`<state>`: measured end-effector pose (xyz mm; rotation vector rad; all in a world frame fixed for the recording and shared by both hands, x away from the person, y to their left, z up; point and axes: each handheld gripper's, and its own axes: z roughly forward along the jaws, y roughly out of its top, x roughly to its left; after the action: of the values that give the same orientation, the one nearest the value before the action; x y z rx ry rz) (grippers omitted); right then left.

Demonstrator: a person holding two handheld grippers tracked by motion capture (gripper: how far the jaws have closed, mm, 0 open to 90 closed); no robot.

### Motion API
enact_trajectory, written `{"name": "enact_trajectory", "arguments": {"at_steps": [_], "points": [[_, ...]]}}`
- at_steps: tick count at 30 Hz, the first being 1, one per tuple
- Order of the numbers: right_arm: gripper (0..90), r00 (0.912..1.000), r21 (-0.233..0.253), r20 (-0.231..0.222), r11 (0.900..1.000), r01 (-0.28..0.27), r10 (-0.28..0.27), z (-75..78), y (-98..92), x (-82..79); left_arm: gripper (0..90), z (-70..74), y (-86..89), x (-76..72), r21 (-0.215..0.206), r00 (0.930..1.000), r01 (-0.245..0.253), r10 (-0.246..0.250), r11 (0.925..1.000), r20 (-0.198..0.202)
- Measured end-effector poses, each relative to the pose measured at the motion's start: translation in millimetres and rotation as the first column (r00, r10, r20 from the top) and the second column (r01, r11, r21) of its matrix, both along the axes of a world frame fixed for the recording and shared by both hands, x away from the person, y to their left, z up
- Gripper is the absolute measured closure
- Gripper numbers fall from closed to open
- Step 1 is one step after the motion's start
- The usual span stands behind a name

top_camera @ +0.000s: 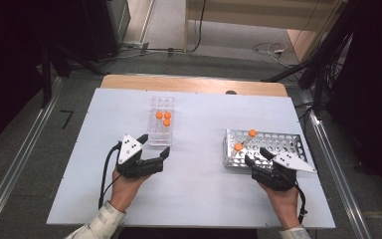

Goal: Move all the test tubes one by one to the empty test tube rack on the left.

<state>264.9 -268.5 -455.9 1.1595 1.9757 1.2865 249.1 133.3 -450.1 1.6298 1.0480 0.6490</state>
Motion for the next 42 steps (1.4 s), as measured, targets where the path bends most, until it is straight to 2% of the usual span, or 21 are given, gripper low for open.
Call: {"name": "enact_trajectory", "arguments": {"at_steps": [5, 14, 31, 42], "points": [[35.2, 0.9997, 0.005, 0.002, 1.0, 0.024, -0.024, 2.6, 1.2, 13.6, 16.9, -1.9, 1.0, -1.4, 0.0, 1.0, -0.003, 0.003, 1.0, -0.001], [40.9, 0.9989, -0.026, 0.001, 0.999, 0.047, -0.047, 0.7, 8.1, 31.4, 16.9, -3.0, 1.1, -1.9, 0.0, 1.0, -0.001, 0.001, 1.0, -0.004], [57.6, 0.9966, -0.056, 0.001, 0.995, 0.083, -0.083, -3.2, 17.1, 44.7, 16.9, -3.1, 0.5, -2.2, -0.003, 1.0, 0.003, -0.003, 1.0, -0.005], [63.3, 0.9944, -0.079, -0.004, 0.991, 0.105, -0.105, -5.7, 22.3, 51.2, 17.0, -3.5, 0.0, -2.2, -0.005, 1.0, 0.007, -0.007, 1.0, -0.007]]}}
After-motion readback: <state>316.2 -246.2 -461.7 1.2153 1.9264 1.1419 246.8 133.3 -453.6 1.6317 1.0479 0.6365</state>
